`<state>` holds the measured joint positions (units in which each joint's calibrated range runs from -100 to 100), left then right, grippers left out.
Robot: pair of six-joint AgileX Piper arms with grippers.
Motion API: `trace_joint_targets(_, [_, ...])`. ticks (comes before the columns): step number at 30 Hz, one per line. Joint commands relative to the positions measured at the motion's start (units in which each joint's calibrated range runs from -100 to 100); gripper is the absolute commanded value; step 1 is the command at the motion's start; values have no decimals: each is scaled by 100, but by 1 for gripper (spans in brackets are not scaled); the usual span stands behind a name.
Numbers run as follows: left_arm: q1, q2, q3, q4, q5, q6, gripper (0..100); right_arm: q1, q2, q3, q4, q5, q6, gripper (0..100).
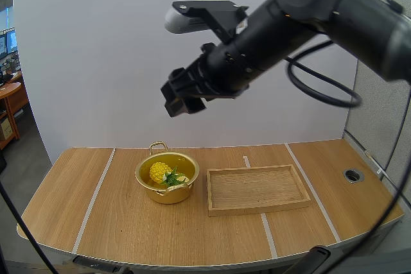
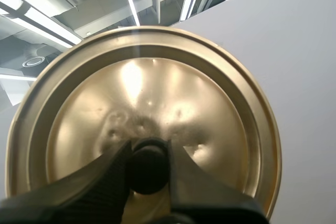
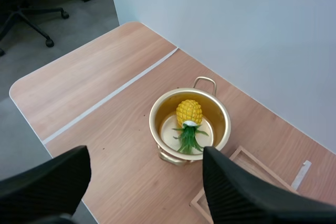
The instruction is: Open the pot, put the pineapple inside, and close it
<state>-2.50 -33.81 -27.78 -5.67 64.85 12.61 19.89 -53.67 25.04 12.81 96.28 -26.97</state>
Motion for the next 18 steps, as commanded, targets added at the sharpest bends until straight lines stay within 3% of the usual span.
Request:
trace_joint_targets(1, [-15,-31,-37,63,-204,-58,0,12,-470,362,-55,73,50,100])
trace_joint_targets(18, [-15,-31,-37,63,-204,-58,0,-193,-2403,2013,-95,73,91,100])
